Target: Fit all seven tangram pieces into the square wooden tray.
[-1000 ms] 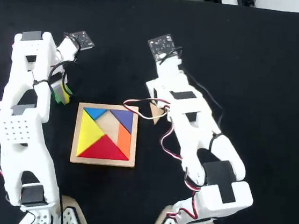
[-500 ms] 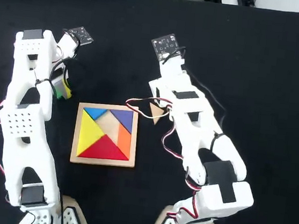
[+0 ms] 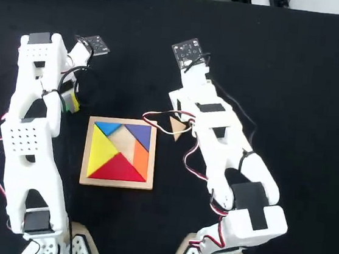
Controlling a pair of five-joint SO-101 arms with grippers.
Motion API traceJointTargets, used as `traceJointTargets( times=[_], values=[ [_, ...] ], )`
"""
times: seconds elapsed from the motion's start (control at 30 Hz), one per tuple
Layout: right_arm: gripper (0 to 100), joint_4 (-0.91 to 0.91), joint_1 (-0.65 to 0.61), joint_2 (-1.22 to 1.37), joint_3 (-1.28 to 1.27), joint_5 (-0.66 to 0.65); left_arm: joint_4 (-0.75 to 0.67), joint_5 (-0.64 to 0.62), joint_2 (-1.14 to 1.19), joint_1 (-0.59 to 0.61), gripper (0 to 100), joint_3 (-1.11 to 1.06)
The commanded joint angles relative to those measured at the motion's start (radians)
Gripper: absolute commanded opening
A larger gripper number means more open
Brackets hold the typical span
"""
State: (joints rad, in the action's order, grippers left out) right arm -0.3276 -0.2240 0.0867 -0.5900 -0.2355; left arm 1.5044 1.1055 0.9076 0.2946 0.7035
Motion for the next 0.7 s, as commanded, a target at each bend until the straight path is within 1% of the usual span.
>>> traceJointTargets(
  times=[0.0,0.13,0.27,0.37,0.43,0.53,0.67],
  values=[
    [1.1,0.02,0.015,-0.01,0.061,-0.009,0.006,0.012,-0.006,0.012,7,0.015],
    [1.1,0.02,0.041,-0.012,0.068,-0.009,0.026,-0.064,-0.02,0.004,5,0.038],
    [1.1,0.02,0.089,-0.01,0.091,-0.002,0.261,-0.08,-0.112,-0.024,5,0.193],
    [1.1,0.021,0.095,-0.007,0.093,-0.002,0.258,-0.167,-0.218,-0.05,5,0.197],
    [1.1,0.021,0.095,-0.008,0.093,-0.002,0.258,-0.198,-0.305,-0.074,5,0.148],
    [1.1,0.026,0.126,-0.01,0.094,-0.002,0.258,-0.224,-0.451,-0.139,5,-0.018],
    [1.1,0.109,0.222,-0.001,0.093,0.008,0.255,-0.319,-0.651,-0.255,5,-0.243]
  ],
)
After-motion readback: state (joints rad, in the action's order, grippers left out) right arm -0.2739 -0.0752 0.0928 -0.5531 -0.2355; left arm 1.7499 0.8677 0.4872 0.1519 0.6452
